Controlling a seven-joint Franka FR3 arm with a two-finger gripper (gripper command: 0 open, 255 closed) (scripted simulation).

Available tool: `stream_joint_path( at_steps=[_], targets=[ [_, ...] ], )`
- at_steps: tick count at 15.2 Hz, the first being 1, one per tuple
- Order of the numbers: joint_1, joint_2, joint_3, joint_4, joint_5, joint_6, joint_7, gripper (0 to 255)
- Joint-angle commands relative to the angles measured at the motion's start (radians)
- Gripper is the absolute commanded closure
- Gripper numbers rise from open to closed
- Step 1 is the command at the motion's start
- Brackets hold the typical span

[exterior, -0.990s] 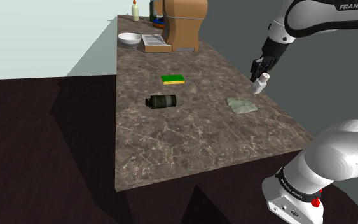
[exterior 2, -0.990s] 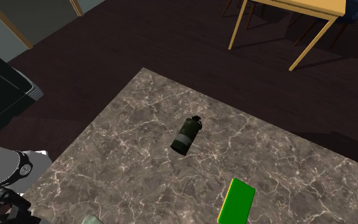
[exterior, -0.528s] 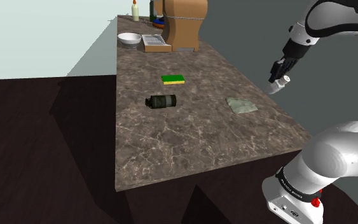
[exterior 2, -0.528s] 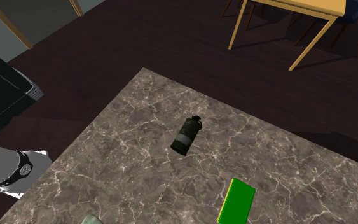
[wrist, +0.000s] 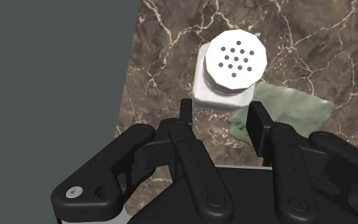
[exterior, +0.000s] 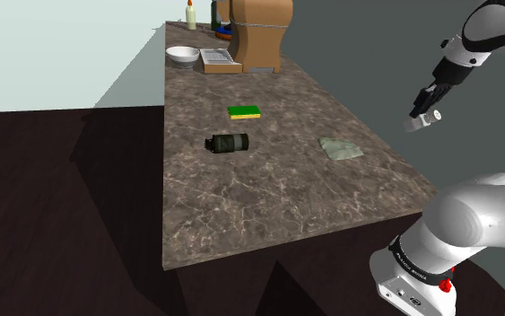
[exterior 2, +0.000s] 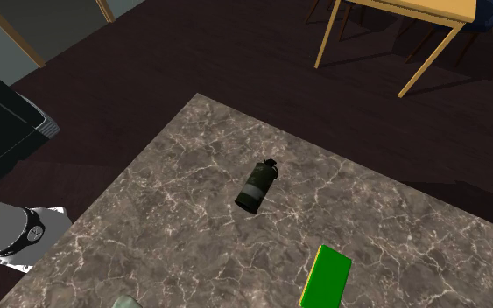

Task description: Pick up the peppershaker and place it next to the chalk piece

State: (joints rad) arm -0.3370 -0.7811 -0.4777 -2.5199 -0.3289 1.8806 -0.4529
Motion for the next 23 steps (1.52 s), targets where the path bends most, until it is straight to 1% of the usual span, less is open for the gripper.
stream_joint_path(
  at_steps=[1, 12, 23],
  targets=[
    [-0.014, 0.008, -0.041, 0.026, -0.02, -0.009, -0.049, 255],
    [-0.026, 0.034, -0.092, -0.1, -0.061, 0.144, -0.044, 255],
    [-0.031, 0.103, -0.156, -0.205, -0.103, 0.317, -0.042, 255]
  ],
)
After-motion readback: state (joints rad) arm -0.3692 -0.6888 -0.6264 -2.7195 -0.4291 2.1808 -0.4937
